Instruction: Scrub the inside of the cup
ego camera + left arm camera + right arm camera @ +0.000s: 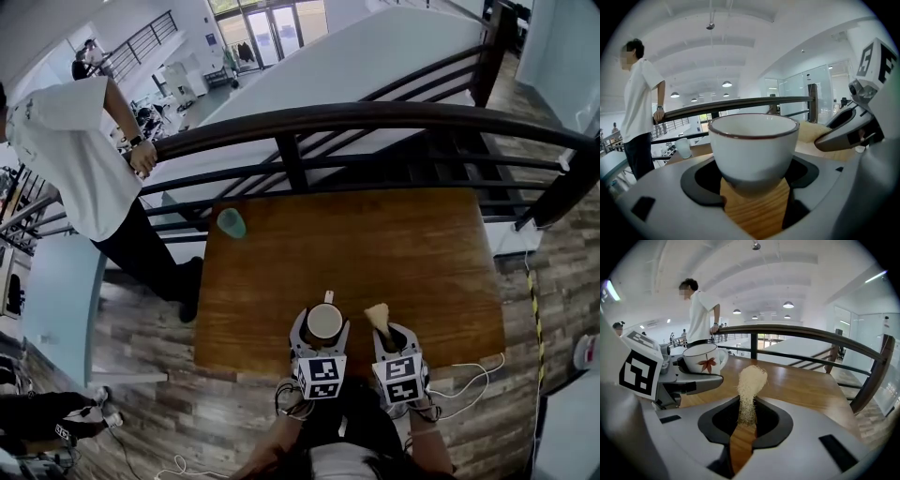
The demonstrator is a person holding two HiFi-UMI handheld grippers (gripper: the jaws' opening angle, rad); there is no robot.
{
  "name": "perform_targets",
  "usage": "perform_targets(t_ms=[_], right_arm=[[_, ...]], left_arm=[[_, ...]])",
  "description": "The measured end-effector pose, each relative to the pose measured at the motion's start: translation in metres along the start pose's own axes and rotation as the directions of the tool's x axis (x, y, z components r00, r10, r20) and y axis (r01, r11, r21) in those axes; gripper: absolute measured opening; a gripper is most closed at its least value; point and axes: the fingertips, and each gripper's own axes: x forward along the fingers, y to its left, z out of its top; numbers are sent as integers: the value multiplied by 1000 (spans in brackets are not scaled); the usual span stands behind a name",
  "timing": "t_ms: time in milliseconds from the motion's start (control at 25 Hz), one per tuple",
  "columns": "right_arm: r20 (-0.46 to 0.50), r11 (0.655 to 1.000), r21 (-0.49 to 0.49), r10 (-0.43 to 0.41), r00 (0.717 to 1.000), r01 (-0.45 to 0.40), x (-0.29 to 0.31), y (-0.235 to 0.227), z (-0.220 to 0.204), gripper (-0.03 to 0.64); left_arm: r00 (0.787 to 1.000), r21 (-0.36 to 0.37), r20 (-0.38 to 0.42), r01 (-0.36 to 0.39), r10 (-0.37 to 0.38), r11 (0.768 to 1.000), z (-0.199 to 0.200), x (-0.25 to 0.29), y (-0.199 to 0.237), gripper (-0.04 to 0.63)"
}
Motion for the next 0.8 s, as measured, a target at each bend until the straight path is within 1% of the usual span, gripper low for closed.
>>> perform_targets(t_ms=[200,360,520,640,800], right_arm=[[63,1000,-22,19,998,-18,-24,15,25,78],[113,998,-49,34,993,-29,-41,22,42,78],[160,996,-68,59,985,-48,-58,39,61,78],[178,994,-80,91,980,-78,-73,50,71,78],[191,988,-114,127,973,-106,-87,59,81,78]], left_arm=[[1000,62,25,6,-7,998,10,-17,5,388],[999,126,45,17,-23,992,19,-25,5,388],[997,199,60,34,-47,979,28,-36,6,388],[996,236,70,44,-62,971,35,-43,2,388],[994,317,77,43,-71,947,47,-47,-2,388]])
